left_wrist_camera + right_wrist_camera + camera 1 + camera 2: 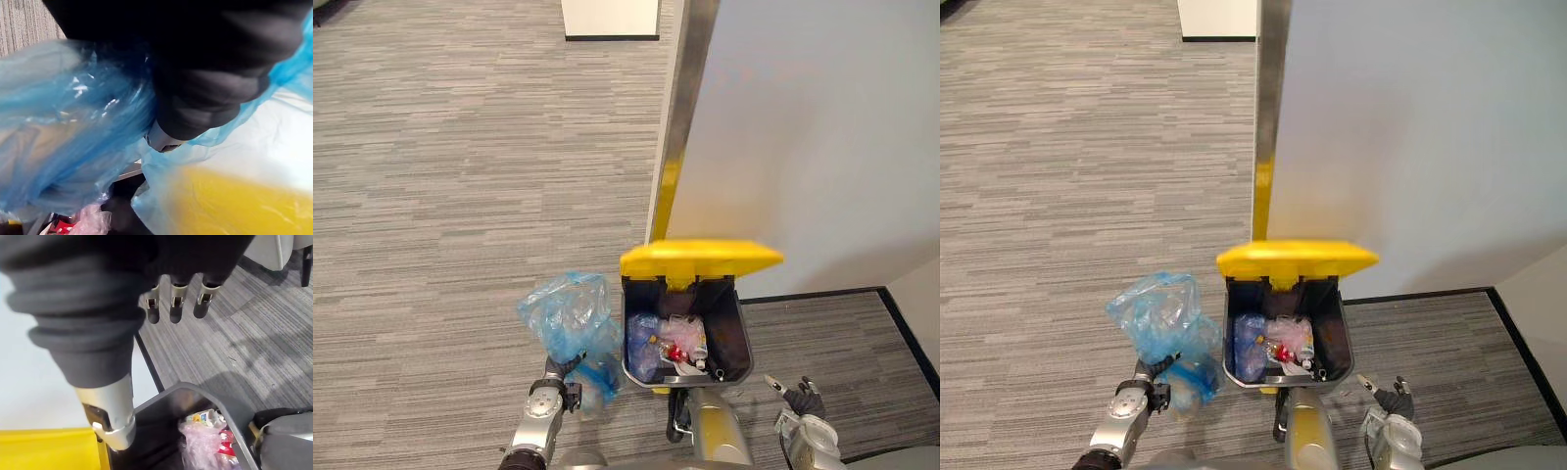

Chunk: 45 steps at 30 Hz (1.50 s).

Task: Gather rubbish on tea table into small bin, then transfer packed bag to large trash can.

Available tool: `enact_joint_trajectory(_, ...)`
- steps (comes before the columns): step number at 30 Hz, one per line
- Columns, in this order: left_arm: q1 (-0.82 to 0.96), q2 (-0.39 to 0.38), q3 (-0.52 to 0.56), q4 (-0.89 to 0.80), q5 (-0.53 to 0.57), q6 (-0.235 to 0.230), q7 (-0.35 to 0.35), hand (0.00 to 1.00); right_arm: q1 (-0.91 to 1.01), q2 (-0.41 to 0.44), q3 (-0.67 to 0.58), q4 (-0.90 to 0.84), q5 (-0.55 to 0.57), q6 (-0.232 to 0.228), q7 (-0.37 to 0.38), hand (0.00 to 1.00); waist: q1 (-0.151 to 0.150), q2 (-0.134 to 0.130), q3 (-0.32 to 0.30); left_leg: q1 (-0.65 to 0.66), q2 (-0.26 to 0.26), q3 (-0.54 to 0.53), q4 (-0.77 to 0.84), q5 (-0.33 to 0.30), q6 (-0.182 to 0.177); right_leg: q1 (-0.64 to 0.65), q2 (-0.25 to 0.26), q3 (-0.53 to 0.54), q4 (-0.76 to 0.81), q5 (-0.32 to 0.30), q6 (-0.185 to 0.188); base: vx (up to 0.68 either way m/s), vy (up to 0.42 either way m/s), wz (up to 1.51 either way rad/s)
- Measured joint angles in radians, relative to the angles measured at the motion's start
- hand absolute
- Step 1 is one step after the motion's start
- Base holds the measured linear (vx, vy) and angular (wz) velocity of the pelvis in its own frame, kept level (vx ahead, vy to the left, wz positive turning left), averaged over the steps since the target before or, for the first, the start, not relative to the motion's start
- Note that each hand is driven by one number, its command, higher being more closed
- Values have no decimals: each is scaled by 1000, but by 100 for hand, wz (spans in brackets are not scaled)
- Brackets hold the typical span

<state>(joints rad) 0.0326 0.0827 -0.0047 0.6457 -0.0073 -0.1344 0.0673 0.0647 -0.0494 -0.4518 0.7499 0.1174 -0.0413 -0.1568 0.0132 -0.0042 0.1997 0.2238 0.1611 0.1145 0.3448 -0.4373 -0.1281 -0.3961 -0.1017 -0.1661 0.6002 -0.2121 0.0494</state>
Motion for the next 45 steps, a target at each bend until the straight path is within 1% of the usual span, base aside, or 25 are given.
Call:
enact_joint_trajectory(1,12,0,0,-13,0,0,0,100,-3,9,12,0,0,0,0,0,1,-4,-8,-2,-6,1,-11,14,-3,1,-2,2,-15,7,1,0,0,0)
enact_joint_trajectory(3,28,1,-1,-17,0,-1,0,100,-1,11,59,0,1,-1,4,0,0,2,-25,-5,-6,0,-37,22,1,0,-2,-3,-40,21,-2,9,11,8)
enact_joint_trajectory(5,32,3,-3,-18,0,-1,0,100,-9,15,124,0,0,-1,8,0,1,2,-33,-19,-8,-4,-57,31,-7,-6,-5,-14,-55,29,2,-16,7,21)
enact_joint_trajectory(7,32,5,-6,-19,-1,-1,0,100,-32,19,178,1,-4,-1,16,0,1,7,-44,-46,-8,-14,-67,32,-8,-28,-9,-22,-65,39,0,-39,-4,22)
enact_joint_trajectory(9,34,18,-35,-54,-2,-1,-1,100,-87,21,261,1,-11,-3,29,0,1,10,-44,-109,-3,-37,-40,39,-7,-48,-15,-43,-92,62,-6,-60,-15,28)
enact_joint_trajectory(13,22,19,-72,-109,-9,-6,-1,100,-199,15,370,-1,-36,-9,30,0,6,21,-33,-204,0,-89,11,57,-17,-66,-40,-90,-120,85,-15,-64,-38,45)
enact_joint_trajectory(15,10,18,-79,-124,-23,-7,-1,100,-266,-2,426,-21,-51,-11,27,0,16,27,-16,-241,3,-92,42,57,-18,-76,-46,-105,-120,92,-26,-84,-37,30)
enact_joint_trajectory(16,-1,20,-79,-146,-32,-9,0,100,-309,-13,452,-52,-59,-19,26,0,30,25,-7,-285,3,-95,67,57,-18,-101,-53,-111,-120,101,-22,-126,-52,26)
enact_joint_trajectory(18,-31,23,-81,-174,-48,-16,3,100,-400,-46,482,-74,-81,-26,24,0,40,27,29,-338,7,-114,100,56,-18,-121,-58,-130,-127,117,-27,-166,-84,35)
enact_joint_trajectory(19,-44,24,-81,-182,-62,-28,3,100,-443,-66,492,-74,-87,-26,23,0,50,25,45,-358,13,-116,112,56,-19,-124,-57,-139,-134,126,-20,-141,-82,27)
enact_joint_trajectory(20,-53,25,-82,-185,-67,-30,4,100,-462,-80,496,-74,-89,-26,22,0,57,24,53,-365,14,-119,115,55,-20,-128,-57,-143,-134,126,-18,-147,-89,23)
enact_joint_trajectory(21,-62,28,-82,-199,-77,-31,7,100,-502,-107,503,-74,-91,-24,20,0,57,26,67,-382,16,-132,116,44,-29,-137,-58,-151,-134,125,-13,-245,-140,28)
enact_joint_trajectory(22,-86,63,-101,-217,-97,-49,10,100,-599,-173,504,-72,-93,-22,13,0,57,21,116,-415,17,-147,130,41,-24,-152,-32,-111,-156,147,11,-259,-155,25)
enact_joint_trajectory(23,-92,74,-105,-218,-104,-50,12,100,-643,-202,505,-65,-96,-18,4,0,58,22,127,-431,18,-154,136,41,-25,-158,-19,-100,-173,161,14,-227,-129,10)
enact_joint_trajectory(24,-90,81,-107,-223,-109,-51,16,100,-679,-225,506,-65,-102,-18,3,0,58,24,137,-441,20,-158,145,42,-24,-159,-11,-99,-189,176,5,-79,-51,-8)
enact_joint_trajectory(25,-91,85,-110,-225,-111,-51,20,100,-695,-235,509,-65,-107,-18,3,0,59,23,142,-443,23,-158,148,41,-24,-159,-6,-97,-193,181,5,-60,-36,-12)
enact_joint_trajectory(26,-93,90,-113,-227,-118,-52,22,100,-740,-257,513,-64,-117,-15,3,0,57,23,149,-453,29,-157,158,41,-25,-160,1,-98,-203,190,-9,-32,-26,-7)
enact_joint_trajectory(27,-96,90,-114,-227,-118,-53,22,100,-756,-271,520,-64,-119,-15,2,0,56,23,152,-457,30,-158,161,42,-25,-161,3,-99,-206,193,-11,-26,-24,-6)
enact_joint_trajectory(29,-103,92,-128,-229,-119,-66,23,100,-817,-329,549,-53,-129,-15,1,0,56,21,164,-460,32,-157,166,43,-27,-161,9,-96,-215,201,-18,-4,-3,-5)
enact_joint_trajectory(31,-103,103,-142,-242,-119,-69,23,100,-854,-349,554,-38,-129,-15,0,0,56,20,169,-464,34,-156,173,44,-29,-161,13,-95,-219,206,-26,5,7,-5)
enact_joint_trajectory(33,-110,111,-146,-247,-123,-71,22,100,-887,-371,584,-2,-138,-15,-2,0,56,19,174,-470,34,-155,185,43,-28,-160,13,-92,-218,211,-30,0,0,0)
enact_joint_trajectory(38,-124,136,-147,-249,-139,-71,20,100,-908,-375,591,25,-150,-14,1,0,54,8,192,-469,33,-151,207,34,-21,-150,14,-88,-221,218,-38,-1,11,-1)
enact_joint_trajectory(40,-124,137,-153,-259,-140,-71,20,100,-928,-390,620,52,-150,-13,5,0,55,7,197,-469,32,-150,220,27,-15,-146,14,-84,-221,219,-38,-21,31,-4)
enact_joint_trajectory(45,-123,139,-185,-351,-163,-74,14,100,-949,-401,621,71,-169,-8,7,0,54,7,217,-463,31,-151,229,25,-13,-128,15,-86,-236,227,-37,0,0,0)
